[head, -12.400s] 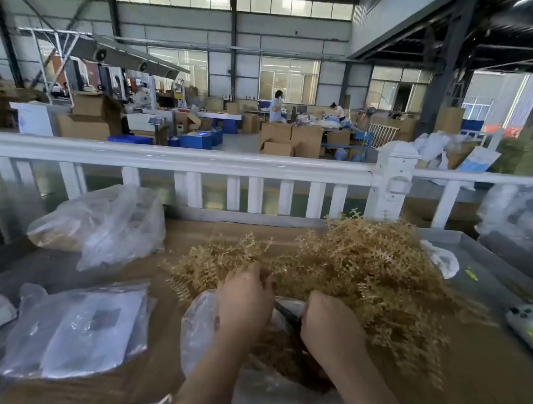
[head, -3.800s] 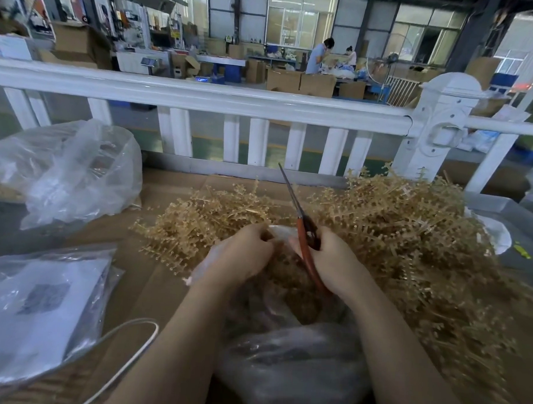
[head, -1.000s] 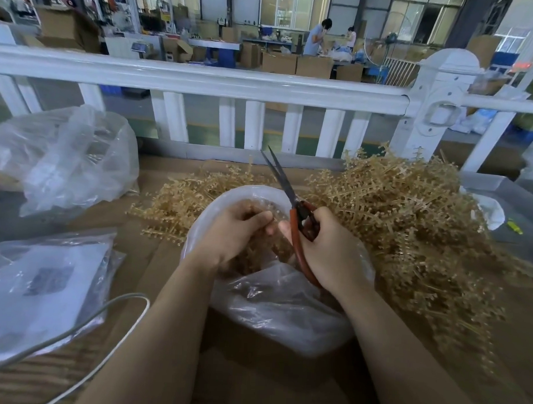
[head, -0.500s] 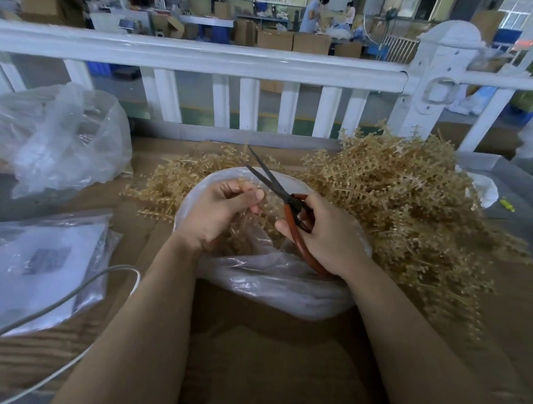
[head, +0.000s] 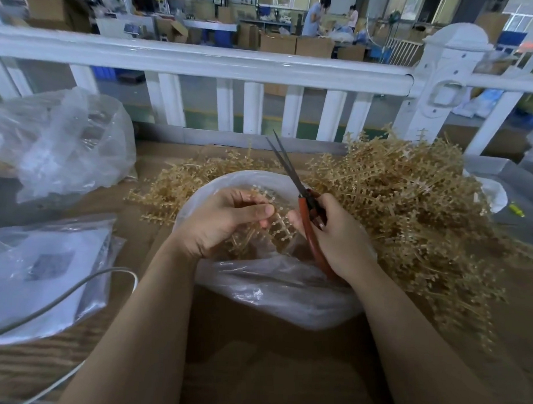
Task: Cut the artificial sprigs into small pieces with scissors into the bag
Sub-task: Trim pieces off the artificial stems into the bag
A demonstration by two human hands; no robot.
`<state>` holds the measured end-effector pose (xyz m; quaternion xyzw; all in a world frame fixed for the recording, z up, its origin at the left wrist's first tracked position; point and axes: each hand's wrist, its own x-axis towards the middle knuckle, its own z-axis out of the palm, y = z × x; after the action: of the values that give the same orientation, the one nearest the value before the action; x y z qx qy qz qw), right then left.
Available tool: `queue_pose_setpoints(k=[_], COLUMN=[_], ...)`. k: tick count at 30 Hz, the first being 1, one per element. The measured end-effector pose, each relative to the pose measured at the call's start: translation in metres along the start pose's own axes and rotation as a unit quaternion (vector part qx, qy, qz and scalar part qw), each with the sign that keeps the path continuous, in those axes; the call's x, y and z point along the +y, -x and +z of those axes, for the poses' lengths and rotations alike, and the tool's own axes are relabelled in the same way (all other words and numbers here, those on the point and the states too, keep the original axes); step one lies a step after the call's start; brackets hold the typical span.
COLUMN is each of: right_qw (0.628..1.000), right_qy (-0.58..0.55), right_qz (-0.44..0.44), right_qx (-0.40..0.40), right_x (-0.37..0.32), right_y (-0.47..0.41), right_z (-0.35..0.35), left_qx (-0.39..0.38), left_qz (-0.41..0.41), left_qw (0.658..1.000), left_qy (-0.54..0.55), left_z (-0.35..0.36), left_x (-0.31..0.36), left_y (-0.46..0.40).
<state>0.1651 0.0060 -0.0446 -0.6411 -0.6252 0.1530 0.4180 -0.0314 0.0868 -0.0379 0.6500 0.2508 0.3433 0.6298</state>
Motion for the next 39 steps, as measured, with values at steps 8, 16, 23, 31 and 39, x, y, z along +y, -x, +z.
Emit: queue_pose_setpoints(k=[8,16,23,31,39], right_qw=[0.996,0.988,0.98,0.998,0.987], right_qy=[0.005,0.104,0.168,-0.005,-0.121], right_qz=[-0.02,-0.037,-0.067,0.03,0.093], right_qx=[-0.088,-0.107,-0.079,-0.062,-0.046], right_x=[0.004,0.01,0.013,0.004,0.01], right_y=[-0.001,-0.004,-0.002,0.0,-0.006], right_z=[-0.014,-0.015,-0.01,-0.007,0.0], left_qx=[0.038,0.026,0.037,0.042,0.042], left_qz=[0.033,0.056,0.067,0.058,0.056], left_qw=[0.999,0.998,0.997,0.997,0.997], left_qy=[0.003,0.007,-0.007,-0.036,-0.04], left_z=[-0.002,-0.006,-0.007,-0.004,0.007], left_x=[-0.002,-0.003,-0.005,-0.003,-0.004], left_y=[-0.004,-0.003,-0.002,-0.002,-0.004])
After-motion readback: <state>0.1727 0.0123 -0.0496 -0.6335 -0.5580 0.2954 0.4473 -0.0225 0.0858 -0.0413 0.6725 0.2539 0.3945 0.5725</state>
